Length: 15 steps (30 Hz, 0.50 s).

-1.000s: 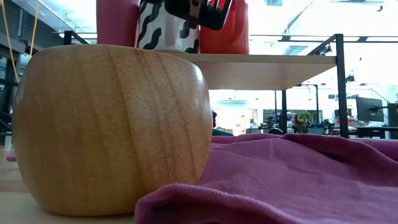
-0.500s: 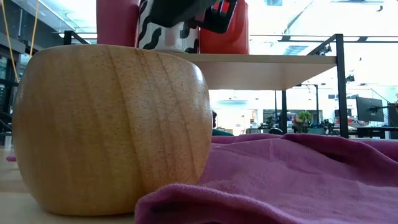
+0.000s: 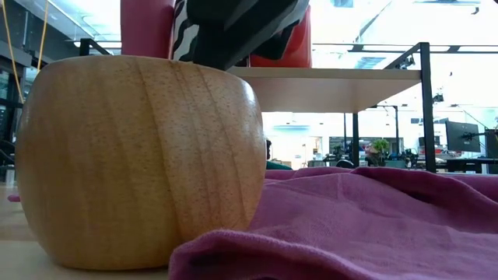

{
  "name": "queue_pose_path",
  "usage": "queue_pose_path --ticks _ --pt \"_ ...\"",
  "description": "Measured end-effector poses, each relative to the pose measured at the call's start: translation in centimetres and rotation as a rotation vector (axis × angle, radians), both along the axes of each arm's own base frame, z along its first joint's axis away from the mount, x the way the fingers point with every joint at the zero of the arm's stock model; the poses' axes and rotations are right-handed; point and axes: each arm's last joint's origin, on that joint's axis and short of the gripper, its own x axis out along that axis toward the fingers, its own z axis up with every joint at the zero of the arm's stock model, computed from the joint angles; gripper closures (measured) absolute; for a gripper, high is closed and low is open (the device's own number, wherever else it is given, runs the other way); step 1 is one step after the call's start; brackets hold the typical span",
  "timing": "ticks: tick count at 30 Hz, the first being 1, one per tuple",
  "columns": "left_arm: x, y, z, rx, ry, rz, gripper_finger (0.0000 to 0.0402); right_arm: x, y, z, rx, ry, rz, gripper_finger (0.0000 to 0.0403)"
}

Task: Stack small to large cups/mugs on shelf
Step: Put the brown mug on the shelf

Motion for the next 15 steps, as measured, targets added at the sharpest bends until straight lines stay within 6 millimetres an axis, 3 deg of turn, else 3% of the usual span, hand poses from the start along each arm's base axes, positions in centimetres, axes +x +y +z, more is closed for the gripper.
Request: queue_pose_path --ticks 15 --pt "-0.01 0.00 0.00 0.002 0.000 0.000 0.0307 0.16 -0.28 -0.78 -0.039 0.010 0.027 0.0317"
